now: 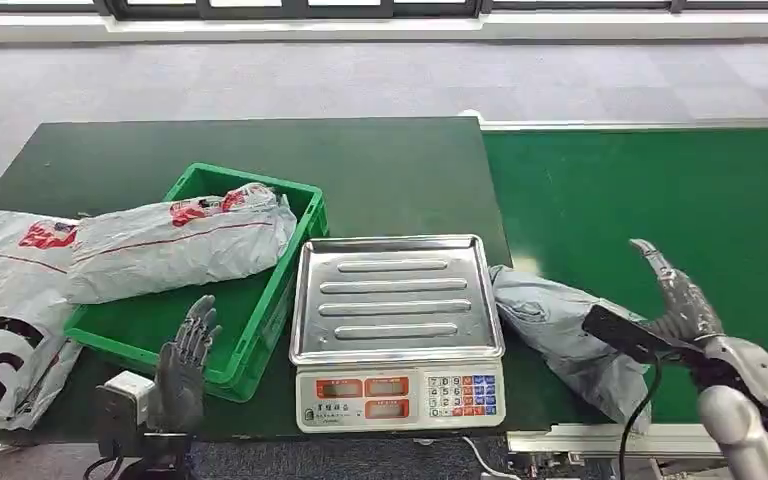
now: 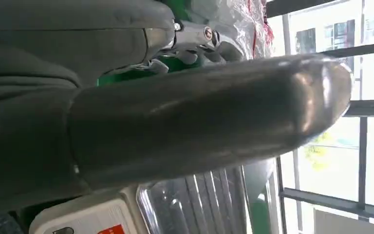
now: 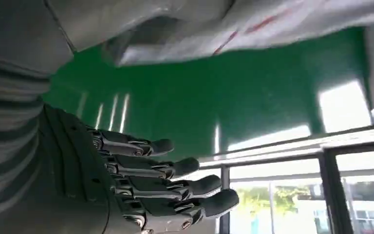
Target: Moved the parcel from conveyor to table for the left to box.
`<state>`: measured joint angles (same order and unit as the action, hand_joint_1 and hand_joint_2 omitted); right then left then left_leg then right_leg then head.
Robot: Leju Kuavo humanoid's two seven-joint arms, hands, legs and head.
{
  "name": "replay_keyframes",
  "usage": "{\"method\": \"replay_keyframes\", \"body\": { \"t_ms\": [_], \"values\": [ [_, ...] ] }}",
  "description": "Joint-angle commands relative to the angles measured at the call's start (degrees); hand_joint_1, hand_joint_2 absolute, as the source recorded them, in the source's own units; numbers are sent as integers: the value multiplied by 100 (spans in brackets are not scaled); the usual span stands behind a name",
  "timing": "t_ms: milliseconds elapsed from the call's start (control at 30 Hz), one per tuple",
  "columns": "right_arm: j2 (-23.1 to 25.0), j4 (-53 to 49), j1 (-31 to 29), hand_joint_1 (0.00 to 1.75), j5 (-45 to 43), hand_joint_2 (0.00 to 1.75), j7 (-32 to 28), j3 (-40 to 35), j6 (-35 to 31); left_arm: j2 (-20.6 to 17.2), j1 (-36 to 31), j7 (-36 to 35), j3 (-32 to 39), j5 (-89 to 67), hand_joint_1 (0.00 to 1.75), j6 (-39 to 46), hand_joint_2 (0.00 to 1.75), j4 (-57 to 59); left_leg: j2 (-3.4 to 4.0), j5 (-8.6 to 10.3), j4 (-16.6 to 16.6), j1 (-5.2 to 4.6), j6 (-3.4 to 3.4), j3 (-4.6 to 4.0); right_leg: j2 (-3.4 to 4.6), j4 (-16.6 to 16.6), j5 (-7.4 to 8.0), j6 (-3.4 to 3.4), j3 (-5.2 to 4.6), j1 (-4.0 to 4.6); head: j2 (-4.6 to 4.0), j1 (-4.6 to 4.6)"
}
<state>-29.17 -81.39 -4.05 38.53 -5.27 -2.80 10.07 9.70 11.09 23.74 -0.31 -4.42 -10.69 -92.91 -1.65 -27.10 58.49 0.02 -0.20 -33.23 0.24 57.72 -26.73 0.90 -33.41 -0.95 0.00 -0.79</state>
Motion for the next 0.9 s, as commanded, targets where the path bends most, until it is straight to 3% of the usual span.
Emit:
{"method": "replay_keyframes", "body": {
  "t_ms": [33,633,833,867,900],
  "values": [
    [1211,1046,44,0,311,175,377,-380,-92,-74,-294,-150,126,-56,0,12,0,410,23,10,-28,15,-11,25,9,-34,16,-13,25,16,0,-2],
    [1236,1268,154,0,600,175,340,-385,55,-71,-327,-167,181,-23,0,-54,0,461,17,4,-13,1,-7,13,6,-14,7,-8,11,1,0,-2],
    [1349,2042,147,0,949,175,498,-671,150,-69,-436,-243,141,1,0,-39,0,575,11,3,-12,5,-7,16,3,-17,7,-7,18,6,0,-2],
    [1326,2163,177,7,1087,175,507,-767,56,-79,-445,-256,133,17,0,-35,0,587,16,7,-21,4,-8,21,4,-25,10,-9,22,5,0,-2],
    [1286,2231,216,175,1371,175,507,-929,-182,-76,-436,-269,144,36,0,-22,0,577,8,3,-12,4,-6,17,1,-17,6,-6,19,5,0,-2]
  ]
}}
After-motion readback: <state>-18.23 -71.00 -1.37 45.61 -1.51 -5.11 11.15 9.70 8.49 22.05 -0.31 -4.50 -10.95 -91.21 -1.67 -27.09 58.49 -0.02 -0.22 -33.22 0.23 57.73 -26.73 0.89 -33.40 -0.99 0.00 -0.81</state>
